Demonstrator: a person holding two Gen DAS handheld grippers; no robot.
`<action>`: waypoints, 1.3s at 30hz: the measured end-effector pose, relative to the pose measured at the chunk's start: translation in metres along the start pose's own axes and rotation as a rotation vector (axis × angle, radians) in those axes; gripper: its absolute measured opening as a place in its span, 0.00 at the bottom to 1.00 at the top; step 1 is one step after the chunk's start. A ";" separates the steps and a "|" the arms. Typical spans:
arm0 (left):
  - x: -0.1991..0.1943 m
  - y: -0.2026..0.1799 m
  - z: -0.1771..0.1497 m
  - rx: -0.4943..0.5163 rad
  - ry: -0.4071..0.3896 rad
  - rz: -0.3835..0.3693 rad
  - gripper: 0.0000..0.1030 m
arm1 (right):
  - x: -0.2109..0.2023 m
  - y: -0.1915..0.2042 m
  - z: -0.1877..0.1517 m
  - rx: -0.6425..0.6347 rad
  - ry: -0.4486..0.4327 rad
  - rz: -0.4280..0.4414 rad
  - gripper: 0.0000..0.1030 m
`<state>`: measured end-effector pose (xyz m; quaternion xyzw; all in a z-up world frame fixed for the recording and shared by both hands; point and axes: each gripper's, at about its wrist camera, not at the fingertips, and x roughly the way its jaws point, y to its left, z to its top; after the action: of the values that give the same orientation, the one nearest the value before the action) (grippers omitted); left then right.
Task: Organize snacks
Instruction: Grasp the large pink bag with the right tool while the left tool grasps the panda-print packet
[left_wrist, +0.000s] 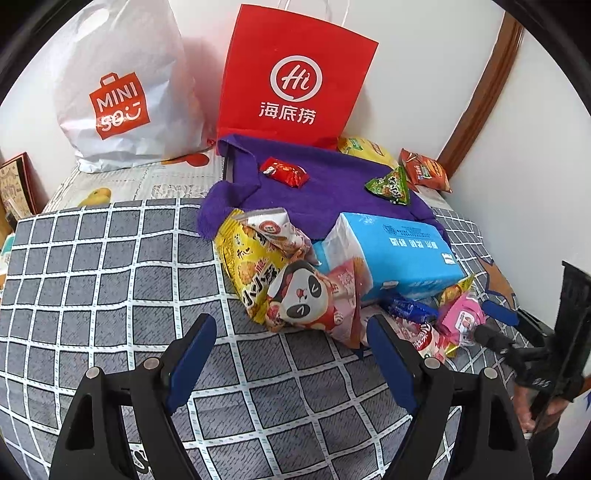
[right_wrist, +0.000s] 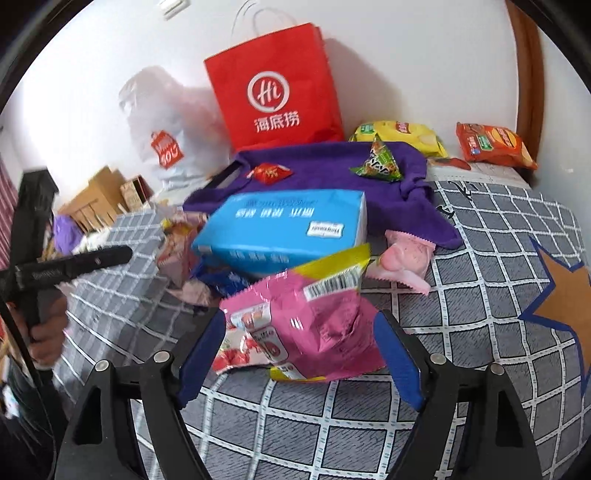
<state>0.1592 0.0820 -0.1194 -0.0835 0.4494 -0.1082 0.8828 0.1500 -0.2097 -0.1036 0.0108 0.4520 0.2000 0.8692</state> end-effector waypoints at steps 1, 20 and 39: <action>-0.001 0.001 -0.001 0.001 -0.003 0.003 0.80 | 0.003 0.002 -0.001 -0.014 0.005 -0.016 0.81; 0.027 0.007 0.010 -0.047 0.032 0.017 0.80 | -0.005 -0.011 -0.010 0.005 -0.034 -0.062 0.67; 0.064 -0.033 0.008 0.097 0.074 0.081 0.60 | -0.010 -0.026 -0.030 0.046 0.001 -0.079 0.65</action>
<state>0.1987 0.0335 -0.1558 -0.0185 0.4790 -0.0972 0.8722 0.1296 -0.2425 -0.1187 0.0129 0.4570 0.1548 0.8758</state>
